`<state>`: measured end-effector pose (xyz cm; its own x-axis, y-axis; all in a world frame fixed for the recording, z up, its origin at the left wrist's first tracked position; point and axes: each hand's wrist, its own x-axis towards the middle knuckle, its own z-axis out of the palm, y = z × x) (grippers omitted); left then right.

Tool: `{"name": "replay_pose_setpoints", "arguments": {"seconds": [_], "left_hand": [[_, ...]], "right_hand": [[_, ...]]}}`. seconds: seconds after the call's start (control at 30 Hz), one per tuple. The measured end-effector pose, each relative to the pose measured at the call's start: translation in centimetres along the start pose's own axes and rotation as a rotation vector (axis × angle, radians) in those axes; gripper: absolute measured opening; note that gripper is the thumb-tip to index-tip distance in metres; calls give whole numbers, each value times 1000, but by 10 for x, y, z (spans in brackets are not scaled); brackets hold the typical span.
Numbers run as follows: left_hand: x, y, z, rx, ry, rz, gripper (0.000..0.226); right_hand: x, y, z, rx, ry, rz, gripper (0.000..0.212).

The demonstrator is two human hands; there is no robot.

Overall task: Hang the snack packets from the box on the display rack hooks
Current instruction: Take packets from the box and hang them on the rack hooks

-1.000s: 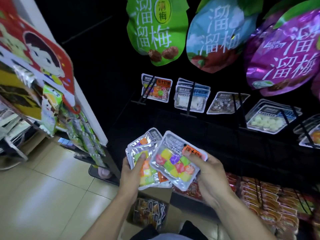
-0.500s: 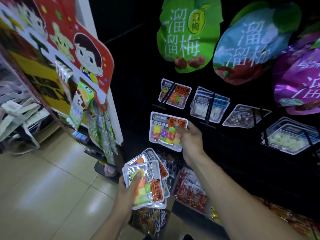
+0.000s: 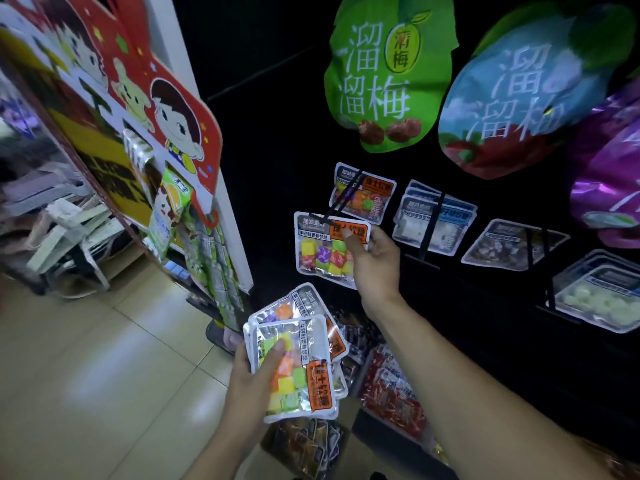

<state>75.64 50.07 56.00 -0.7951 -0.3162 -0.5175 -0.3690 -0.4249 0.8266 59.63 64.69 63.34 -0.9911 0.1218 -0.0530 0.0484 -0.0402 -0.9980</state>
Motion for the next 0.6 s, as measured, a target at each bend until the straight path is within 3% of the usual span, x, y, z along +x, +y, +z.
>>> {"name": "replay_pose_setpoints", "arguments": {"seconds": [0.17,0.4,0.6], "left_hand": [[-3,1,5,1,-7,12,40],[-1,7,9,16,9,14,34],[-2,14,11,62,-8,40,63]], "right_hand": [[2,-2,7,32,13,-10,49],[15,5,7,29,84,-40,4],[61,7,12,-4,257,-98,11]]}}
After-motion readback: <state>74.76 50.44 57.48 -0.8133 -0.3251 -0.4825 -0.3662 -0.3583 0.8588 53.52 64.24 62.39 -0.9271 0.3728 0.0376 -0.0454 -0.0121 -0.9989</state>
